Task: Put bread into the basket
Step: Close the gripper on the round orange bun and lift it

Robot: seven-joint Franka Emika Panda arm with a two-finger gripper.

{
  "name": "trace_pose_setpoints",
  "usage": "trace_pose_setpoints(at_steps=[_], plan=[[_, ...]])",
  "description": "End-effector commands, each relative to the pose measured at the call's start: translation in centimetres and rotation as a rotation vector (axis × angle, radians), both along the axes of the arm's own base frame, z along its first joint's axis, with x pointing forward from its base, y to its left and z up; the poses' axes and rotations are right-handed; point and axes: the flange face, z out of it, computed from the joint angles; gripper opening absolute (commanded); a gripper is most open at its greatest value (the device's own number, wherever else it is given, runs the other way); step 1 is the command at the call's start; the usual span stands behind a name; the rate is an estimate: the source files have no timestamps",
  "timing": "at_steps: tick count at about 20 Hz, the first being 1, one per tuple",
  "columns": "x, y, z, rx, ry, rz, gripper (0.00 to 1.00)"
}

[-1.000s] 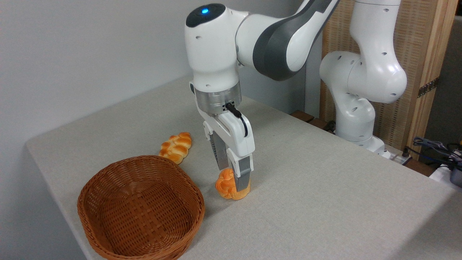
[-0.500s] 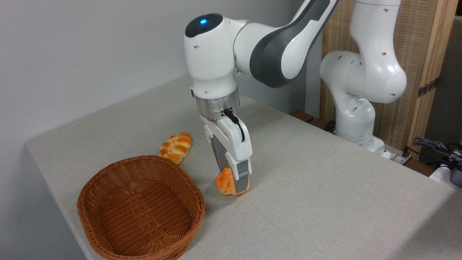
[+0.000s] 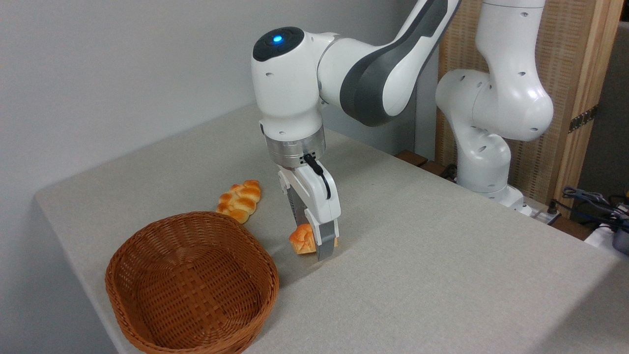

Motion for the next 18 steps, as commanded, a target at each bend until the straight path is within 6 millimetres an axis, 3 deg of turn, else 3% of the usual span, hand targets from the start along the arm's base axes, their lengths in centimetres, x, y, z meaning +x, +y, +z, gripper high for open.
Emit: trace_pose_setpoints(at_steps=[1,12,14,18], plan=[[-0.2,0.1,-0.1,-0.018,-0.004,-0.014,0.38],[0.0,0.5,0.4,-0.019,-0.004,-0.010,0.36],[0.5,0.5,1.8,-0.023,-0.004,-0.008,0.36],[3.6,-0.8,8.3,-0.131,0.006,0.011,0.36]])
